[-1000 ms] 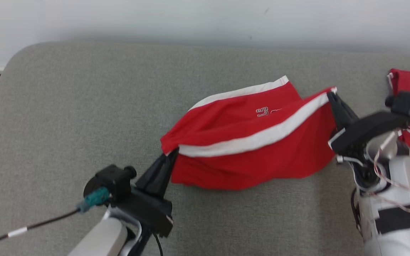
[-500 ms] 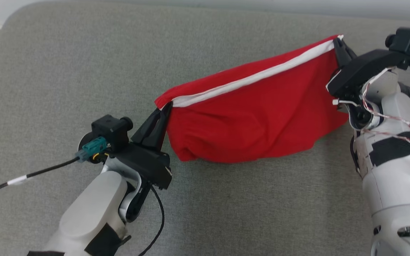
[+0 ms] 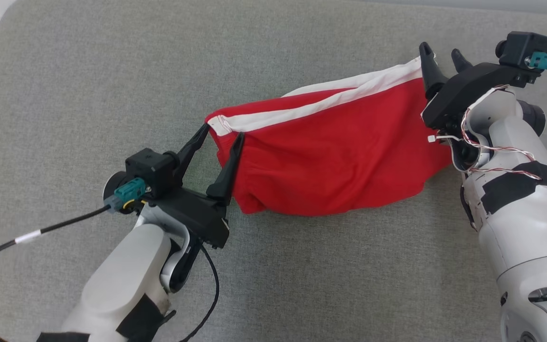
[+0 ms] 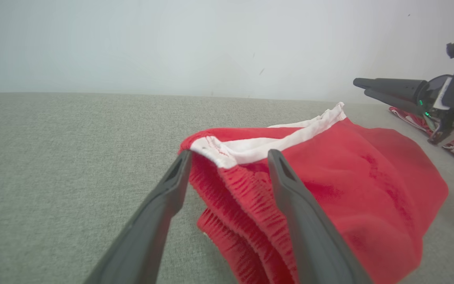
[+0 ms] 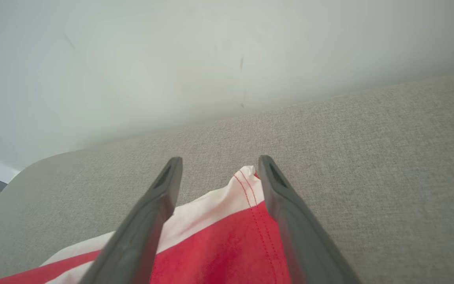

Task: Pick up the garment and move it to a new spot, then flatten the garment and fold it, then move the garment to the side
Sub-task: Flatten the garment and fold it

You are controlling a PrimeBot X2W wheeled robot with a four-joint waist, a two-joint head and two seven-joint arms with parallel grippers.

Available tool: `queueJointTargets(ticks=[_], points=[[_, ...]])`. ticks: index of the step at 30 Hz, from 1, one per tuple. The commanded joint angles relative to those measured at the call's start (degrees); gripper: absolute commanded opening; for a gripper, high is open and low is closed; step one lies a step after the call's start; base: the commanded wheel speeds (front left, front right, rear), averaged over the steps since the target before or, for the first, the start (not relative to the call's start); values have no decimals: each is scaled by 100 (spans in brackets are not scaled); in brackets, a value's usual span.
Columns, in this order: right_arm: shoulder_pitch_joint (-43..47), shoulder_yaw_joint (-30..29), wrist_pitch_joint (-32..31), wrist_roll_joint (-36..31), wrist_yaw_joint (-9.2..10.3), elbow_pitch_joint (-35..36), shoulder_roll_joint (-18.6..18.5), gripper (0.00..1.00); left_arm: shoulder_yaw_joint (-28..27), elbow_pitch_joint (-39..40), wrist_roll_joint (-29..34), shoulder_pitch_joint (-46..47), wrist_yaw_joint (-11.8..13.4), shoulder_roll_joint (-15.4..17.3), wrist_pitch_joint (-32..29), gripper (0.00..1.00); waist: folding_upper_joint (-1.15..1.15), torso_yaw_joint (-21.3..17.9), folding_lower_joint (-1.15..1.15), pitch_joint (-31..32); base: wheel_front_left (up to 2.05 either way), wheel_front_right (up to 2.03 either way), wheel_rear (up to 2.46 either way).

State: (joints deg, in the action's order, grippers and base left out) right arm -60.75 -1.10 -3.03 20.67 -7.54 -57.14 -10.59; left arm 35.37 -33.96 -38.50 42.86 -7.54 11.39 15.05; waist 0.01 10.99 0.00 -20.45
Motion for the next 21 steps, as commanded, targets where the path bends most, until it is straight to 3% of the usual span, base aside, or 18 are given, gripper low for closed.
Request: queueJointTargets(ticks=[1, 11, 21], points=[[23, 80, 62, 64, 15, -11, -40, 100, -49, 22, 71, -136, 13, 7, 15, 100, -1, -42, 0, 75, 0, 0, 0], [640, 1119, 364, 523, 15, 226, -498, 100, -1014, 423, 853, -825, 54, 7, 15, 100, -1, -69, 0, 483, 0, 0, 0], [1331, 1694, 614, 1045, 15, 314, -930, 100, -2370, 1601, 1889, -1963, 246, -210, 15, 100, -1, 20, 0, 772, 0, 0, 0]])
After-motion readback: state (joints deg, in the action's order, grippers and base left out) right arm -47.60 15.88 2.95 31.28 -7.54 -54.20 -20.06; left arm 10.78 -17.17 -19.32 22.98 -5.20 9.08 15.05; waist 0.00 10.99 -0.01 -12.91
